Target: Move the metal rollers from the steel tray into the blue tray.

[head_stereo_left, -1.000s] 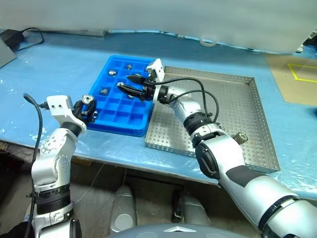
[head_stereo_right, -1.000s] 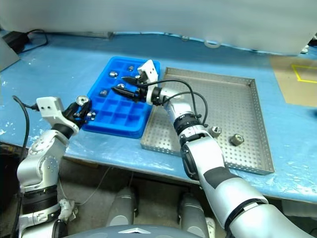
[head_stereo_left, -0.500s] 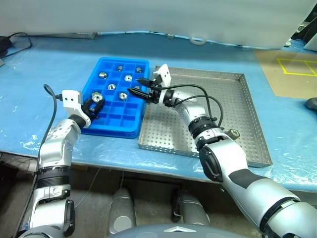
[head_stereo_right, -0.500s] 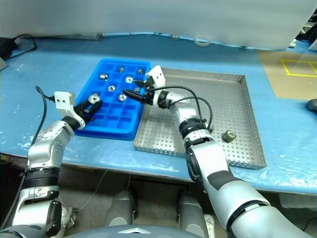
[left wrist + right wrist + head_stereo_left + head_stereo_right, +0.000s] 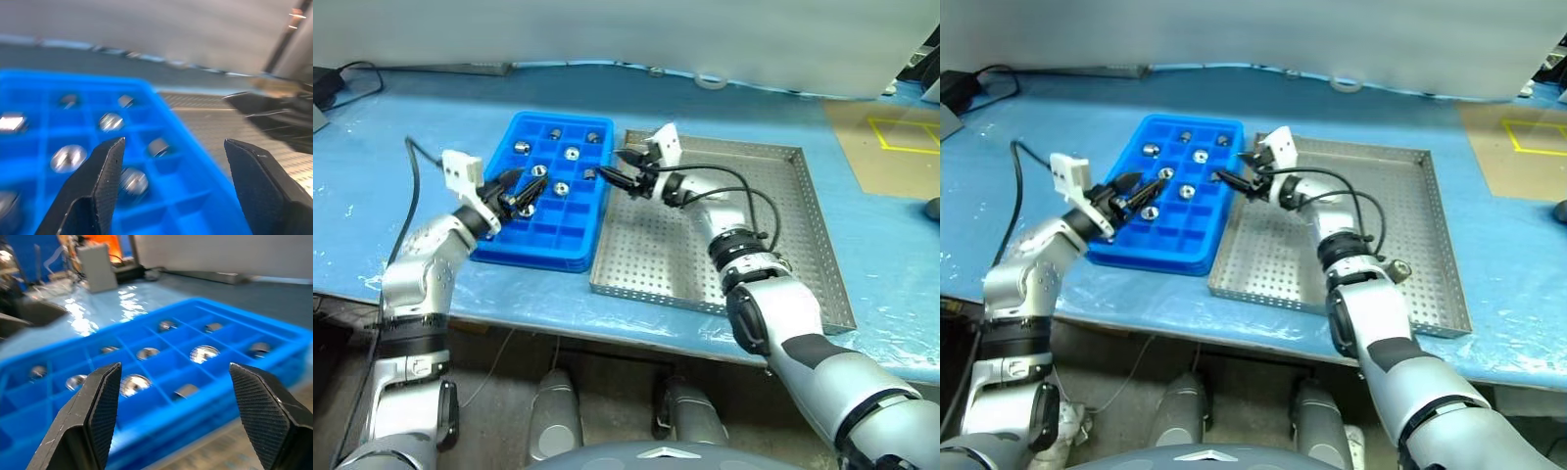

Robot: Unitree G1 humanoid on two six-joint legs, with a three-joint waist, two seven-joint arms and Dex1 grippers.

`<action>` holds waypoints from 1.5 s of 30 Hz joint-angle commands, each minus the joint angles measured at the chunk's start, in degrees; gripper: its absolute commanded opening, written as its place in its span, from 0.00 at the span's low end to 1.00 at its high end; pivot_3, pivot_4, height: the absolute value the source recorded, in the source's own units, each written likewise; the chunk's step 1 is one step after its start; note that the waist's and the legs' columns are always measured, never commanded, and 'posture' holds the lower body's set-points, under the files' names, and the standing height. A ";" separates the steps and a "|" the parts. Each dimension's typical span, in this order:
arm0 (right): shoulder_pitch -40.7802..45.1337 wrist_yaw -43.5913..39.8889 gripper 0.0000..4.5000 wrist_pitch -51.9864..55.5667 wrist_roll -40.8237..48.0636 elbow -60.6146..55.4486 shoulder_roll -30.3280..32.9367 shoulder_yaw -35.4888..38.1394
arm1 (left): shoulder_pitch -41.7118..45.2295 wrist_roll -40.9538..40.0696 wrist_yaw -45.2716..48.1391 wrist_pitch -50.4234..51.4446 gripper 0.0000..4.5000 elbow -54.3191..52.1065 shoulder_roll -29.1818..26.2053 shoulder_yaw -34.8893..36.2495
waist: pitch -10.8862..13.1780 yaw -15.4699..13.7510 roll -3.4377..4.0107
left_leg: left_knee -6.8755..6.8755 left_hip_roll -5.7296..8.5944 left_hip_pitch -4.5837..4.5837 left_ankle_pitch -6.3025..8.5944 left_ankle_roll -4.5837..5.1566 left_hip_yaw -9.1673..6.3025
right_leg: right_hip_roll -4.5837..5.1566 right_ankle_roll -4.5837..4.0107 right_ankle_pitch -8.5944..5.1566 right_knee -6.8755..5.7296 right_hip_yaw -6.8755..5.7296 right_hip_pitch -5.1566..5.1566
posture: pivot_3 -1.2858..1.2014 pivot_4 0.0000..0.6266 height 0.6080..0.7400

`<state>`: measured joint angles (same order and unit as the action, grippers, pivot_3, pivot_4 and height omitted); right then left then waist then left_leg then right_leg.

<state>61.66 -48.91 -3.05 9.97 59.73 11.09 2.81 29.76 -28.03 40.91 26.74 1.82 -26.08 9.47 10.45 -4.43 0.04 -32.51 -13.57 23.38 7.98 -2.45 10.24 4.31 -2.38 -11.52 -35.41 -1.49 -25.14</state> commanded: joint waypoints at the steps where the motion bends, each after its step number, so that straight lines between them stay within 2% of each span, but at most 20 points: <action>1: -1.52 -0.57 0.81 0.55 -0.77 -2.42 5.20 0.95 | 1.59 1.82 4.03 -2.08 0.79 0.35 0.78 -5.17 | 0.00 0.35 -0.01 | -0.03 0.00 -0.03 0.01 0.02 0.02 | 0.00 0.00 0.00 0.00 0.03 0.02 | 0.45 0.24 1.00; 6: -5.85 -4.54 0.81 3.43 -1.60 -6.36 12.38 -0.20 | 4.40 5.71 5.79 -6.47 0.79 6.29 3.74 -9.82 | 0.00 1.76 -0.01 | -0.03 -0.08 -0.03 -0.01 0.01 0.03 | -0.10 0.01 0.01 -0.03 0.05 -0.04 | 0.42 0.24 1.00; 9: -10.95 -9.36 0.81 7.88 -4.04 -11.71 17.30 -3.71 | 5.65 6.36 7.13 -8.56 0.79 9.27 6.18 -11.21 | 0.00 2.34 -0.02 | -0.04 -0.07 -0.03 -0.01 0.03 0.03 | -0.11 0.02 0.01 -0.03 0.06 -0.04 | 0.41 0.24 1.00; 11: -13.20 -9.56 0.81 9.53 -6.41 -13.87 19.47 -5.88 | 6.22 7.66 7.10 -10.33 0.79 11.54 6.93 -11.66 | 0.00 2.91 -0.02 | -0.11 -0.07 -0.03 0.01 0.09 0.04 | -0.12 0.02 0.01 -0.02 0.09 -0.02 | 0.41 0.24 1.00; 16: -18.16 -15.14 0.81 16.89 -6.11 -21.65 21.76 -8.30 | 6.22 8.61 7.56 -11.86 0.79 13.51 8.13 -11.88 | 0.00 3.92 -0.02 | -0.25 -0.07 -0.06 0.04 0.12 0.06 | -0.12 0.03 0.02 -0.10 0.15 -0.01 | 0.40 0.24 1.00; 20: -19.38 -12.61 0.81 15.13 -11.90 -19.47 22.77 -12.47 | 5.43 8.48 6.95 -11.84 0.79 12.95 8.57 -11.28 | -0.04 3.70 -0.06 | -0.31 -0.07 -0.19 0.05 0.13 0.07 | -0.11 0.03 0.02 -0.17 0.17 0.09 | 0.41 0.24 1.00; 23: -18.41 -11.83 0.67 14.37 -11.50 -18.06 22.05 -11.93 | 4.57 8.52 6.09 -11.72 0.79 11.98 8.33 -10.59 | -0.08 3.64 -0.13 | -0.39 -0.07 -0.29 0.09 0.17 0.07 | -0.10 0.03 0.01 -0.14 0.16 0.28 | 0.41 0.24 1.00; 26: -16.76 -12.76 0.46 14.87 -8.42 -18.07 20.98 -9.56 | 3.43 8.44 5.55 -11.30 0.79 11.22 7.70 -9.97 | -0.08 3.63 -0.13 | -0.48 -0.05 -0.28 0.12 0.22 0.07 | -0.06 0.03 0.02 -0.14 0.17 0.32 | 0.42 0.24 1.00; 30: -15.83 -19.63 0.46 22.41 0.19 -24.69 20.57 -5.10 | 2.15 8.38 5.19 -10.97 0.79 10.05 7.16 -9.69 | -0.08 3.56 -0.11 | -0.44 -0.08 -0.19 0.12 0.23 0.07 | -0.08 0.03 0.02 -0.14 0.16 0.20 | 0.42 0.24 1.00; 36: -19.87 -25.04 0.46 25.78 0.10 -31.41 26.91 -6.97 | 1.16 8.62 4.96 -10.85 0.79 9.71 7.41 -10.35 | -0.08 2.67 -0.12 | -0.43 -0.07 -0.09 0.16 0.31 0.08 | -0.07 0.02 0.01 -0.07 0.13 0.17 | 0.41 0.24 1.00; 40: -24.55 -24.56 0.46 25.63 -2.60 -35.52 32.39 -8.11 | 1.43 8.98 5.34 -11.27 0.79 11.14 7.92 -10.92 | -0.08 2.18 -0.12 | -0.44 -0.06 -0.15 0.18 0.31 0.09 | -0.06 0.03 0.01 -0.01 0.14 0.28 | 0.39 0.24 1.00; 45: -31.15 -24.47 0.46 27.96 -2.33 -42.18 36.27 -8.07 | 2.49 7.84 7.37 -11.71 0.79 12.32 9.45 -11.33 | -0.08 3.10 -0.12 | -0.44 -0.05 -0.21 0.18 0.31 0.11 | -0.07 0.05 0.00 0.00 0.20 0.29 | 0.38 0.24 1.00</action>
<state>31.27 -73.17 24.13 7.01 20.79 46.18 -5.84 30.82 -19.01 47.21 16.03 15.16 -17.26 -1.92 10.37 -1.33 -0.08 -32.95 -13.63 23.17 8.16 -2.14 10.35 4.24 -2.33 -11.52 -35.41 -1.30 -24.85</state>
